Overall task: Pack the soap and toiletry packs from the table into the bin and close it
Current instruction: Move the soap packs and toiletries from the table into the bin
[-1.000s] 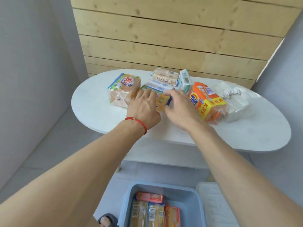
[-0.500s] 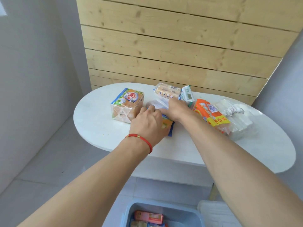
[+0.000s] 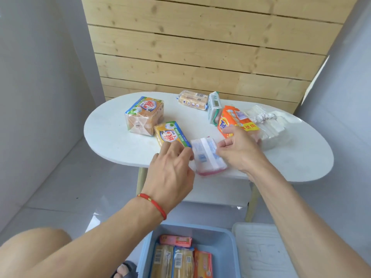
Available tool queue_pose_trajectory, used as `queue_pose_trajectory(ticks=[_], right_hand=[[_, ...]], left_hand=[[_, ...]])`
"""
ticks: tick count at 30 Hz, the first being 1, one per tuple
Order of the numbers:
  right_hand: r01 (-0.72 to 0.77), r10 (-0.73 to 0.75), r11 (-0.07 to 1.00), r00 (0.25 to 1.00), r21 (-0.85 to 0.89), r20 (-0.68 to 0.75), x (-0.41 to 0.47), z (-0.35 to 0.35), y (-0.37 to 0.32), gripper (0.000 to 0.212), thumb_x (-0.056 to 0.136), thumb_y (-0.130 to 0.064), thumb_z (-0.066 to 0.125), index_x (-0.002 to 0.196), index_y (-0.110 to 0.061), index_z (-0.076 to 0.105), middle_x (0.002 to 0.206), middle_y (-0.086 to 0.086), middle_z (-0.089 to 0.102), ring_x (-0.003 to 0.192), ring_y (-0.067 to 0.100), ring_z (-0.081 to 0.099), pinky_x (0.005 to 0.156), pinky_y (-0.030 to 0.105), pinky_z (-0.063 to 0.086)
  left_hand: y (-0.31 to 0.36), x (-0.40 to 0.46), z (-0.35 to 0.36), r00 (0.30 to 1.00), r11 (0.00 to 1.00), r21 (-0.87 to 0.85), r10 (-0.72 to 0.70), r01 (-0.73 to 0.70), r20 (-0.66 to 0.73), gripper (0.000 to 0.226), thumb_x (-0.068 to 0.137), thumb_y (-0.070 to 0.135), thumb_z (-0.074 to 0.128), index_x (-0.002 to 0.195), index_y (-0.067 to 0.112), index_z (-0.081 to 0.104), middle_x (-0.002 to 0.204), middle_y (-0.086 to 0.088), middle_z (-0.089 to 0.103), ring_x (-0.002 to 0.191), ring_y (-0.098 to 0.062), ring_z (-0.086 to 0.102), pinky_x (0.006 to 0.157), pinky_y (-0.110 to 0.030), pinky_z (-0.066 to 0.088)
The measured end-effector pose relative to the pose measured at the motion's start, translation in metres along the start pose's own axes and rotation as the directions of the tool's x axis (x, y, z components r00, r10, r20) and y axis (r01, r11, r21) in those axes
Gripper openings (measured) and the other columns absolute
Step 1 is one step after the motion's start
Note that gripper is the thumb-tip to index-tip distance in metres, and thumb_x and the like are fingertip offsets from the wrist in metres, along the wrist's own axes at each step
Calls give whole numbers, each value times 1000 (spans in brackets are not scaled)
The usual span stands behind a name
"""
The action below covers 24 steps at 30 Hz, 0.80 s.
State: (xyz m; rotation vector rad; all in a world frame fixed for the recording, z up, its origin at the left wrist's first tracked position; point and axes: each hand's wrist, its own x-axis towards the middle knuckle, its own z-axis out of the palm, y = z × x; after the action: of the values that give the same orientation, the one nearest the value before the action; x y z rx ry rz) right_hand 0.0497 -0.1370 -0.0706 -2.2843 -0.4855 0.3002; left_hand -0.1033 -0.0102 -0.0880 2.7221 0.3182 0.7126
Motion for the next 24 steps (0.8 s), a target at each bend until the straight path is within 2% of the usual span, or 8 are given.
queue_pose_trajectory(ticks=[4,8,10,12,15,20,22,24], right_hand=[[79,-79,997,997,14,-20,-24,12,11,36,94,-20,67,127,-8,61,95,4,73,98,30,70,89,45,55],[94,-96,995,993,-39,-75,-27,34,-4,41,99,-27,59,135,-9,56,127,18,63,120,34,58,97,39,46],[42,-42,999,995,9,-87,-36,34,0,33,96,-32,64,123,-13,62,121,14,65,110,30,61,86,34,48],[29,-15,991,994,132,-110,-48,30,6,25,90,-29,72,106,-10,68,106,12,72,96,28,67,78,37,54],[114,-73,964,982,240,-173,-68,28,12,38,85,-14,74,123,-18,67,109,7,71,99,24,68,85,39,57],[202,-154,925,973,320,-171,-98,14,50,55,80,-14,82,121,-38,53,104,-7,75,90,7,71,73,18,55],[142,-136,942,990,305,-39,-106,8,76,56,77,-16,87,118,-40,57,105,-12,75,95,4,71,77,21,57],[55,-81,982,987,182,139,-113,16,101,53,75,-16,89,116,-38,63,106,-17,74,96,2,69,81,26,59]], left_hand=[[12,-5,19,999,986,-167,29,-23,30,45,70,-9,57,114,1,63,106,-18,59,98,-36,56,81,-41,48],[15,-6,28,999,963,-266,-34,38,19,55,75,-13,59,129,0,59,113,-21,59,103,-36,59,89,-35,47],[18,-15,27,996,925,-370,-89,88,14,60,73,-13,60,131,3,59,119,-15,59,106,-29,60,95,-29,48],[24,-16,22,968,787,-568,-239,241,80,66,74,-15,57,136,8,56,122,-9,63,110,-20,63,99,-26,52],[35,-13,16,883,415,-812,-404,411,240,60,79,-16,58,131,12,59,107,-7,70,101,-13,67,86,-21,57],[40,-40,15,851,151,-866,-326,477,412,47,67,-2,67,112,10,65,97,-10,73,101,-27,72,85,-40,61],[26,-51,28,799,200,-780,-267,592,538,39,64,1,61,102,11,69,93,-10,76,95,-27,74,80,-39,63],[-1,-61,49,760,641,-483,-256,596,598,24,71,12,61,93,18,71,89,-5,77,90,-27,72,80,-41,62]])
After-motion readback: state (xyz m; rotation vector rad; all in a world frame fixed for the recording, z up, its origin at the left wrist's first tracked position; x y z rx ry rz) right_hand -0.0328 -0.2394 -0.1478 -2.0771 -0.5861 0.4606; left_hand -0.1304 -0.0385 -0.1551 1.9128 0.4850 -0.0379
